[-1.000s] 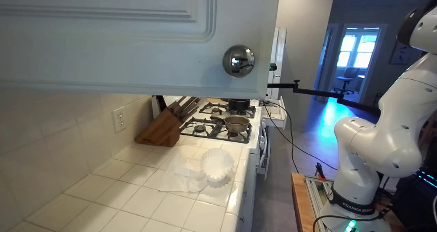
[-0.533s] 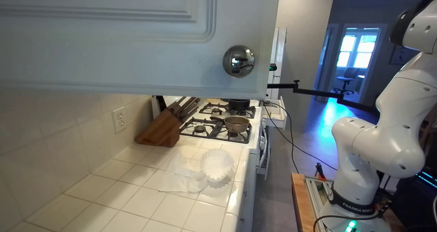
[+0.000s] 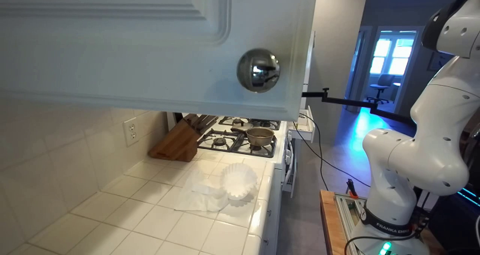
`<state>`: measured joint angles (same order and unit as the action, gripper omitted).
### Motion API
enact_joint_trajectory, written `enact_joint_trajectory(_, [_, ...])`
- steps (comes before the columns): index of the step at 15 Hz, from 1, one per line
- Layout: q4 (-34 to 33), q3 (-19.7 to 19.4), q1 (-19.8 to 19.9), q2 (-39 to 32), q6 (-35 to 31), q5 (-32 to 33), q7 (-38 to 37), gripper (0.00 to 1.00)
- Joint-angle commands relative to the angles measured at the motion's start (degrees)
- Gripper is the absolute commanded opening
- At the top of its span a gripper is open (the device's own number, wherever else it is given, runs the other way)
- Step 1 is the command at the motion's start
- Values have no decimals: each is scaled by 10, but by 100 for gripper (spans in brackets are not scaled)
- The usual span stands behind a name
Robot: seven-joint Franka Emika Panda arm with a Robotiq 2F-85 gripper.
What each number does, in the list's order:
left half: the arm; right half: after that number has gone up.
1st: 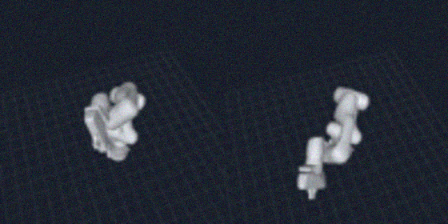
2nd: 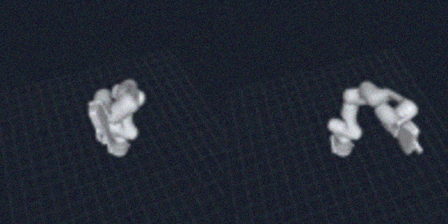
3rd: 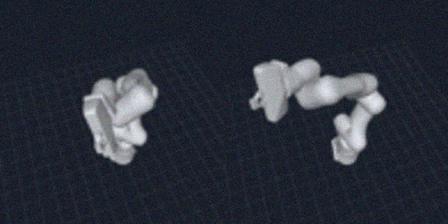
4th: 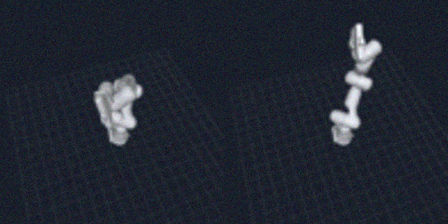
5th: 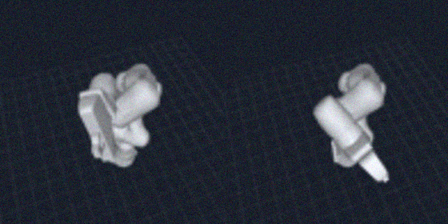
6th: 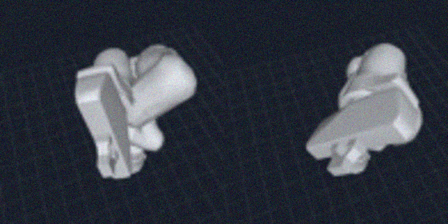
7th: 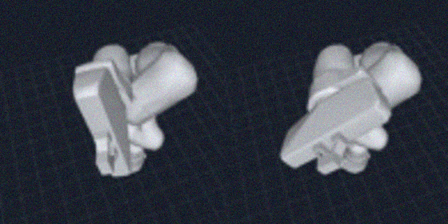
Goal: Open the top left cabinet door
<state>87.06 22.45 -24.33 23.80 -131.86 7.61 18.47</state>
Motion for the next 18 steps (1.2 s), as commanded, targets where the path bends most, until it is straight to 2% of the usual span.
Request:
enact_joint_trajectory(1, [4, -12, -23, -2, -1, -36, 45, 100])
enact_joint_trajectory(5, [6, -24, -44, -5, -5, -69, 85, 100])
enact_joint_trajectory(9, [5, -44, -75, -12, -3, -128, 138, 100])
enact_joint_trajectory(18, [0, -40, -89, -44, 5, -176, 165, 100])
